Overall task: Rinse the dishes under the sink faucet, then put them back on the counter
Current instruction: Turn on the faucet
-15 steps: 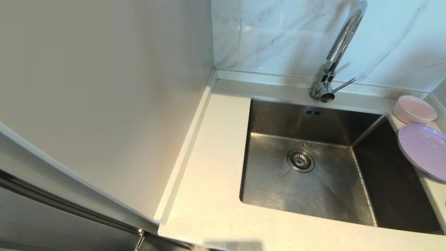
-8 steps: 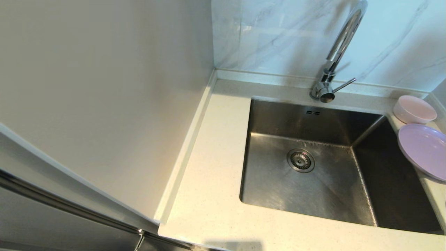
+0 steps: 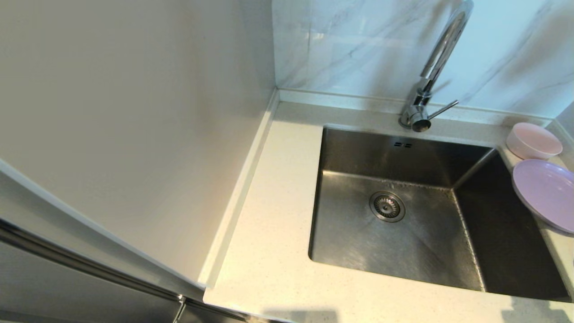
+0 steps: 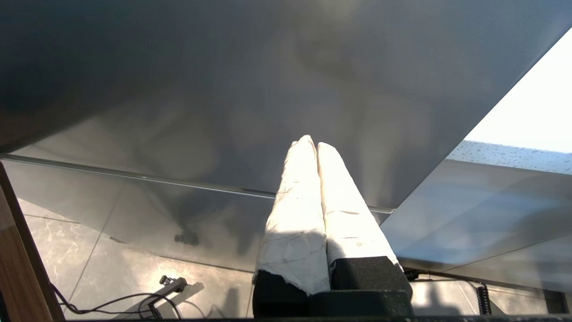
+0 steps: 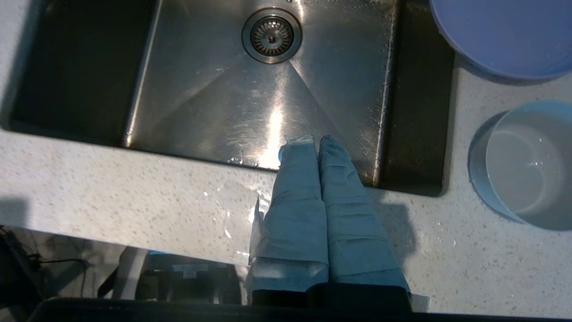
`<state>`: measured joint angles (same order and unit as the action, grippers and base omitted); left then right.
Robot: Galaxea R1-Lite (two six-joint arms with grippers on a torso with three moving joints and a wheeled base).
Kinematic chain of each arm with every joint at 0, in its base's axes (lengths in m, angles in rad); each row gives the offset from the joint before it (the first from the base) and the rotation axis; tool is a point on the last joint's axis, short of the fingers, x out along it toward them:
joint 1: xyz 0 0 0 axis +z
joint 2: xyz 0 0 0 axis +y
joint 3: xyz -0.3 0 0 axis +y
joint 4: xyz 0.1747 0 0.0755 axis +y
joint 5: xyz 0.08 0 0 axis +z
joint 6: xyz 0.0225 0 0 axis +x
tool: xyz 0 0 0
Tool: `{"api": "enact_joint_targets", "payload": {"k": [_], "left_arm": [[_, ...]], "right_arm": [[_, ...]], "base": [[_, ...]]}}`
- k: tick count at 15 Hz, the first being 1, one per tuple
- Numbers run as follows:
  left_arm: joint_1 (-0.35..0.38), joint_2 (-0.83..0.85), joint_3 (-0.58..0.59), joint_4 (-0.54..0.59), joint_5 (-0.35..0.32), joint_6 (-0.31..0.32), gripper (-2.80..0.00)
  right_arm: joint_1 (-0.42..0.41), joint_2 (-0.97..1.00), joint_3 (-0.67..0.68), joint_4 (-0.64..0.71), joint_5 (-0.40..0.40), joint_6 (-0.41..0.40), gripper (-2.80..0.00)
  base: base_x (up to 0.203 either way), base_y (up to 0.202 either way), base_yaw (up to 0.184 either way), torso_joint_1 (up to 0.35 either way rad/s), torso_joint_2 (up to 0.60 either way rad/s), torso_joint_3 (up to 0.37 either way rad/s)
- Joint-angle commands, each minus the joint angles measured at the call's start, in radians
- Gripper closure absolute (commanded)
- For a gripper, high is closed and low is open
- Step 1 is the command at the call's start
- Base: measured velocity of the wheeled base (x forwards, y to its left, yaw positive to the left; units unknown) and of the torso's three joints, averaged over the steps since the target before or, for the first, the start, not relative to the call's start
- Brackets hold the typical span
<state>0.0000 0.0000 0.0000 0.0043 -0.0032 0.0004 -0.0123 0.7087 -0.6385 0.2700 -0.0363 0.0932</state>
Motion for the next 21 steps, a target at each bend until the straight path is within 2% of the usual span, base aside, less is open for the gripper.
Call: {"api": "enact_joint_targets", "payload": {"k": [1, 7, 11, 15, 21], "left_arm": [[0.000, 0.000, 0.000, 0.000, 0.000, 0.000, 0.00], [0.000, 0.000, 0.000, 0.000, 0.000, 0.000, 0.00], [0.000, 0.000, 0.000, 0.000, 0.000, 0.000, 0.00], [0.000, 0.000, 0.000, 0.000, 0.000, 0.000, 0.00], [0.000, 0.000, 0.000, 0.000, 0.000, 0.000, 0.00]], "right_arm": [[-0.008, 0.156, -0.148, 0.043, 0.021, 0.034, 0.00], [-0.046, 0.492, -0.553, 0.062, 0.059, 0.183, 0.00], [-0.076, 0.731, -0.759, 0.001, 0.031, 0.296, 0.00], [-0.086, 0.935, -0.884, -0.243, -0.014, 0.312, 0.00], [-0.086, 1.123, -1.104, -0.279, -0.018, 0.304, 0.00]], "base": [[0.000, 0.000, 0.000, 0.000, 0.00, 0.000], [0.000, 0.000, 0.000, 0.000, 0.00, 0.000], [0.000, 0.000, 0.000, 0.000, 0.00, 0.000], [0.000, 0.000, 0.000, 0.000, 0.00, 0.000], [0.000, 0.000, 0.000, 0.000, 0.00, 0.000]]}}
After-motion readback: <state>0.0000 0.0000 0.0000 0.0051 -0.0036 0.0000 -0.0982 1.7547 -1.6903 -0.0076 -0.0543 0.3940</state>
